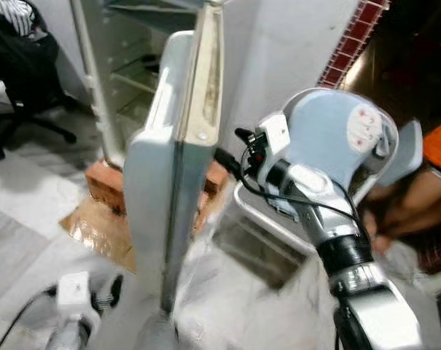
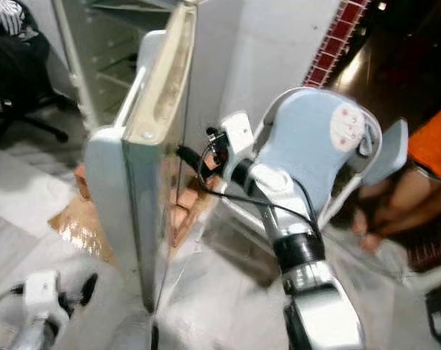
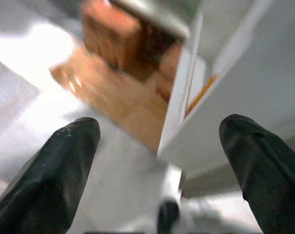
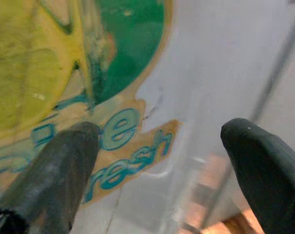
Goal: Restocking fridge
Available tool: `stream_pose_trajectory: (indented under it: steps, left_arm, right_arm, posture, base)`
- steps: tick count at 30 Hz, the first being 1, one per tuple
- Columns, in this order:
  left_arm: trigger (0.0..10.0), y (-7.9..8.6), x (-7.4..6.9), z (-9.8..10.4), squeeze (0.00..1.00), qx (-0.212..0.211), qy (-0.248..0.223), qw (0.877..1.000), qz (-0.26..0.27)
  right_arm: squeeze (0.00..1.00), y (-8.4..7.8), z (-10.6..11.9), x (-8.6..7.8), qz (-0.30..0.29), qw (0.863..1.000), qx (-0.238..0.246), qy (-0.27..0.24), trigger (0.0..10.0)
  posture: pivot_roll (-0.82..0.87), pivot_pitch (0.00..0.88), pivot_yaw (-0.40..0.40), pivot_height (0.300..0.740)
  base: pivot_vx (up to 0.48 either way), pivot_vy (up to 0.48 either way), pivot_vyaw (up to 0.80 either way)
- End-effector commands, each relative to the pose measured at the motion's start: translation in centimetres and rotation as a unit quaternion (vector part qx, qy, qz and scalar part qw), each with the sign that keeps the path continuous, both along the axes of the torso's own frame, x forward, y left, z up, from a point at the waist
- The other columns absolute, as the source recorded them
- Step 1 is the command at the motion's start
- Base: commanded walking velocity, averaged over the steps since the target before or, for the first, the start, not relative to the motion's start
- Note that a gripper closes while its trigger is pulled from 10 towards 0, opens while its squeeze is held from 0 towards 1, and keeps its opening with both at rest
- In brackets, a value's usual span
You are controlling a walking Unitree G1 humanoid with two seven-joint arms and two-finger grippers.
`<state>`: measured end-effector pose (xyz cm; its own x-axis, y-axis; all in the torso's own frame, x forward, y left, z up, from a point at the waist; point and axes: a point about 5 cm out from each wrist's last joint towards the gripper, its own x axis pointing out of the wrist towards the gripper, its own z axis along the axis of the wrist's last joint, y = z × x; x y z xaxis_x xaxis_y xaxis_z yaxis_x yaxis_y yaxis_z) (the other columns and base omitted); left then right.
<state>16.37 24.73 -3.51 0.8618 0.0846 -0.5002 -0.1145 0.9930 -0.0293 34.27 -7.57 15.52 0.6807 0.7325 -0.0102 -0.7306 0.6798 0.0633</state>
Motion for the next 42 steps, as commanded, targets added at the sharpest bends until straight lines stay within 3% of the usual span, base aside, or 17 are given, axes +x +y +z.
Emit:
stream_pose_trajectory:
  steps: [1, 4, 25, 26, 29, 33, 35, 36, 39, 40, 42]
  left_arm:
    - [10.0, -0.7, -0.3, -0.5, 0.0, -0.009, 0.006, 1.0, -0.003]
    - [10.0, -0.6, -0.2, -0.5, 0.0, -0.007, 0.002, 1.0, 0.0]
    - [10.0, -0.2, 0.0, -1.3, 0.0, 0.007, 0.016, 1.0, -0.007]
    - [10.0, 0.7, 0.6, -0.7, 0.0, 0.055, 0.001, 0.998, -0.001]
    - [10.0, 2.0, 2.2, 0.6, 0.0, 0.097, -0.032, 0.995, 0.021]
    - [10.0, 2.3, 4.9, 2.5, 0.0, 0.106, -0.072, 0.992, 0.016]
    - [10.0, 1.8, 7.7, 4.8, 0.0, 0.115, -0.116, 0.987, -0.003]
    - [10.0, 1.8, 7.7, 4.8, 0.0, 0.115, -0.116, 0.987, -0.003]
    - [10.0, 0.5, 9.9, 6.6, 0.0, 0.103, -0.156, 0.982, -0.032]
    - [10.0, 0.5, 9.9, 6.6, 0.0, 0.103, -0.156, 0.982, -0.032]
    - [10.0, -1.2, 11.1, 8.0, 0.0, 0.092, -0.187, 0.976, -0.062]
  right_arm:
    - [0.0, -0.2, 0.4, 0.4, -0.01, 1.0, -0.006, -0.005, 10.0]
    - [0.0, -0.4, 0.4, 0.6, -0.018, 1.0, -0.002, -0.003, 10.0]
    - [0.0, -1.1, -0.3, 0.8, -0.043, 0.999, -0.02, -0.003, 10.0]
    - [0.0, -1.8, -0.5, 0.9, -0.071, 0.997, -0.031, -0.012, 10.0]
    - [0.0, -3.5, -1.1, 1.1, -0.135, 0.99, -0.043, -0.017, 10.0]
    - [0.0, -5.5, -1.9, 0.9, -0.202, 0.979, -0.041, -0.012, 10.0]
    - [0.0, -7.5, -2.8, -0.1, -0.262, 0.964, -0.041, -0.017, 10.0]
    - [0.0, -7.5, -2.8, -0.1, -0.262, 0.964, -0.041, -0.017, 10.0]
    - [0.0, -9.0, -4.1, -1.6, -0.317, 0.948, -0.037, -0.006, 10.0]
    - [0.0, -9.0, -4.1, -1.6, -0.317, 0.948, -0.037, -0.006, 10.0]
    - [0.0, -9.4, -4.9, -2.9, -0.339, 0.94, -0.029, 0.003, 10.0]
  posture:
    - [0.19, 0.0, -0.121, 0.74]
    - [0.19, 0.0, -0.12, 0.74]
    - [0.18, 0.0, -0.114, 0.74]
    - [0.18, 0.0, -0.112, 0.74]
    - [0.18, 0.0, -0.11, 0.74]
    - [0.16, 0.0, -0.105, 0.74]
    - [0.15, 0.0, -0.097, 0.74]
    - [0.15, 0.0, -0.097, 0.74]
    - [0.13, 0.0, -0.085, 0.74]
    - [0.13, 0.0, -0.085, 0.74]
    - [0.11, 0.0, -0.073, 0.74]
  base:
    - [0.0, 0.48, 0.0]
    - [0.0, 0.48, 0.0]
    - [0.0, 0.0, 0.0]
    - [0.0, 0.0, 0.0]
    - [0.0, 0.0, 0.0]
    - [0.0, 0.0, 0.0]
    - [0.0, 0.0, 0.0]
    - [0.0, 0.0, 0.0]
    - [0.0, 0.0, 0.0]
    - [0.0, 0.0, 0.0]
    - [0.0, 0.137, -0.4]
